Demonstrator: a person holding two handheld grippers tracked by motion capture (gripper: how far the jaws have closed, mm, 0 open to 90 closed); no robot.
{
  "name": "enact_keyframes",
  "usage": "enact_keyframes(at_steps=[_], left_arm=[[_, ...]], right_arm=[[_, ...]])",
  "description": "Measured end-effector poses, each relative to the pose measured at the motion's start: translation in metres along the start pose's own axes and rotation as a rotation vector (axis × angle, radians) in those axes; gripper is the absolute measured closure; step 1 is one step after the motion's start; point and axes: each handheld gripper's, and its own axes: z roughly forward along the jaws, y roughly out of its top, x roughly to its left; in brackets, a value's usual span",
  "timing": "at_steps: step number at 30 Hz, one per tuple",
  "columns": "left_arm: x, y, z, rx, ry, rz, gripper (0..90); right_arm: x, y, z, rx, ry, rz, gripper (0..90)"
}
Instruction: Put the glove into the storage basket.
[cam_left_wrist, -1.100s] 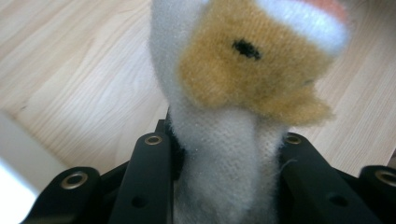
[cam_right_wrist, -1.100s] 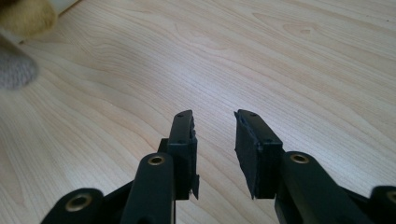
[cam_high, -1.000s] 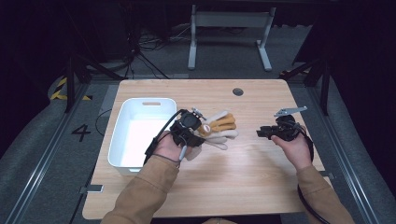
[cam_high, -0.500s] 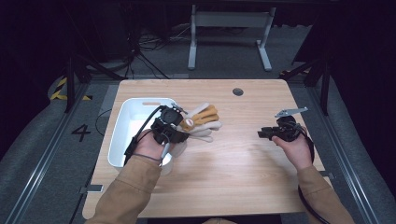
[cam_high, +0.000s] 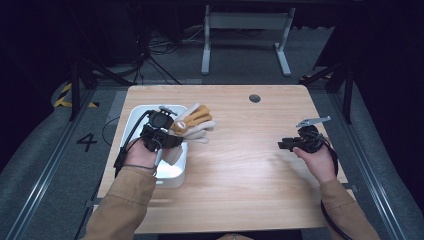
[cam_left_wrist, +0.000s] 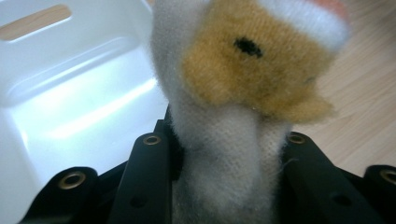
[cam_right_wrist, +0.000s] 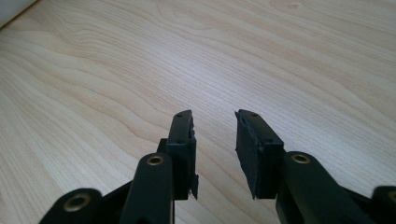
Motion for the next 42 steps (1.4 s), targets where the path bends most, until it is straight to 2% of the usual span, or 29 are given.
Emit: enact_keyframes(at_steps=[9,12,13,14,17,21,25,31,34,42], left_arm=[[0.027,-0.009,-0.002,0.005,0.053,-0.111,68.4],[0.034,-0.014,-0.003,0.019,0.080,-0.142,68.4],[0.038,-0.016,-0.003,0.028,0.093,-0.165,68.3],[0.038,-0.016,-0.003,0.028,0.093,-0.165,68.4],[0.046,-0.019,-0.001,0.036,0.114,-0.206,68.4],[0.055,-0.021,0.002,0.031,0.128,-0.253,68.4],[0.064,-0.024,0.006,0.025,0.119,-0.317,68.4],[0.067,-0.024,0.015,0.038,0.138,-0.339,68.4],[0.069,-0.025,0.021,0.063,0.152,-0.362,68.4],[0.075,-0.029,0.039,0.074,0.155,-0.408,68.4]], right_arm=[[-0.002,-0.003,-0.003,-0.001,0.000,0.013,66.5],[-0.003,-0.003,-0.004,-0.006,0.000,0.016,66.5],[-0.005,-0.002,-0.005,-0.016,0.005,0.020,66.5],[-0.005,-0.002,-0.005,-0.016,0.005,0.020,66.5],[-0.007,-0.003,-0.004,-0.016,0.007,0.021,66.4],[-0.006,-0.002,-0.004,-0.017,0.010,0.019,66.4],[-0.007,-0.002,-0.006,-0.024,0.014,0.019,66.4],[-0.008,-0.002,-0.005,-0.023,0.013,0.023,66.4],[-0.006,-0.002,-0.004,-0.018,0.009,0.021,66.2],[-0.004,-0.002,-0.002,-0.006,0.005,0.005,66.5]])
